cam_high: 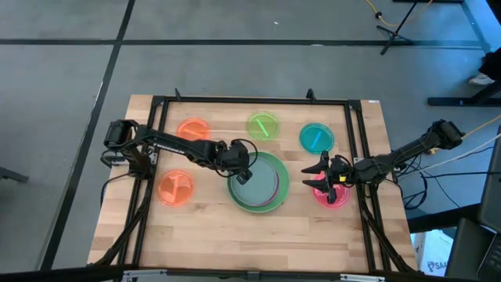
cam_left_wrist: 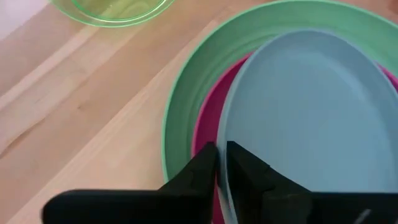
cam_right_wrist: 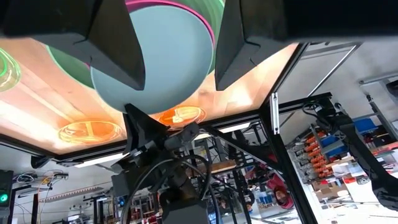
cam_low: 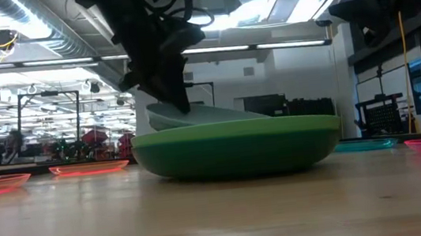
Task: Stack plastic plates
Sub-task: Stack the light blue plate on top of the pink plate, then stack the bottom orange plate on top of the light blue plate
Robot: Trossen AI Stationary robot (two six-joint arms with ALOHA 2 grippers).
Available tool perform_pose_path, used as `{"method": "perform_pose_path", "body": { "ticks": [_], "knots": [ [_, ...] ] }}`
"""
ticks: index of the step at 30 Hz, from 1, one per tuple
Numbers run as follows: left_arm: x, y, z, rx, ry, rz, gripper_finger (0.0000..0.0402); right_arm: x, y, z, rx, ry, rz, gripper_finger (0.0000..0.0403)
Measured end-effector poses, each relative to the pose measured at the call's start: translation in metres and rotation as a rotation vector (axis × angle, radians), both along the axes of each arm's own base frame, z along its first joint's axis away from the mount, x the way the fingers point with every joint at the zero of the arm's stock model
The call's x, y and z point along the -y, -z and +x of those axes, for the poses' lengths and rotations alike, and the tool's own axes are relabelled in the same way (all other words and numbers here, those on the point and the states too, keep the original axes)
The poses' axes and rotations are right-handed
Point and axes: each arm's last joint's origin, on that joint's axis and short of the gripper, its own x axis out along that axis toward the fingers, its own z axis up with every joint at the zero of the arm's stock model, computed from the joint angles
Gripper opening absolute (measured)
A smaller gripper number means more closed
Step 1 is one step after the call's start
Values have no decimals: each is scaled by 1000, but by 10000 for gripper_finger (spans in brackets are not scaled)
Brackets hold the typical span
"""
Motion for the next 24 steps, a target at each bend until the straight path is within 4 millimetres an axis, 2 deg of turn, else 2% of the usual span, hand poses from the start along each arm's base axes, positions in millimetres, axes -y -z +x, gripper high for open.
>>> {"method": "perform_pose_path", "body": {
  "ticks": [8, 12, 19, 24],
  "knots": [
    [0, 1, -1, -21, 19, 7, 105, 0, 1, 0, -9, -3, -7, 188],
    [6, -7, -9, -53, 69, 6, 119, 0, 1, 0, -9, -3, -7, 188],
    [34, -23, -31, -89, 90, -31, 120, 0, 1, 0, -7, -3, -14, 188],
    [63, -21, -44, -133, 65, -110, 121, 0, 1, 0, -8, 0, -15, 188]
  ]
}}
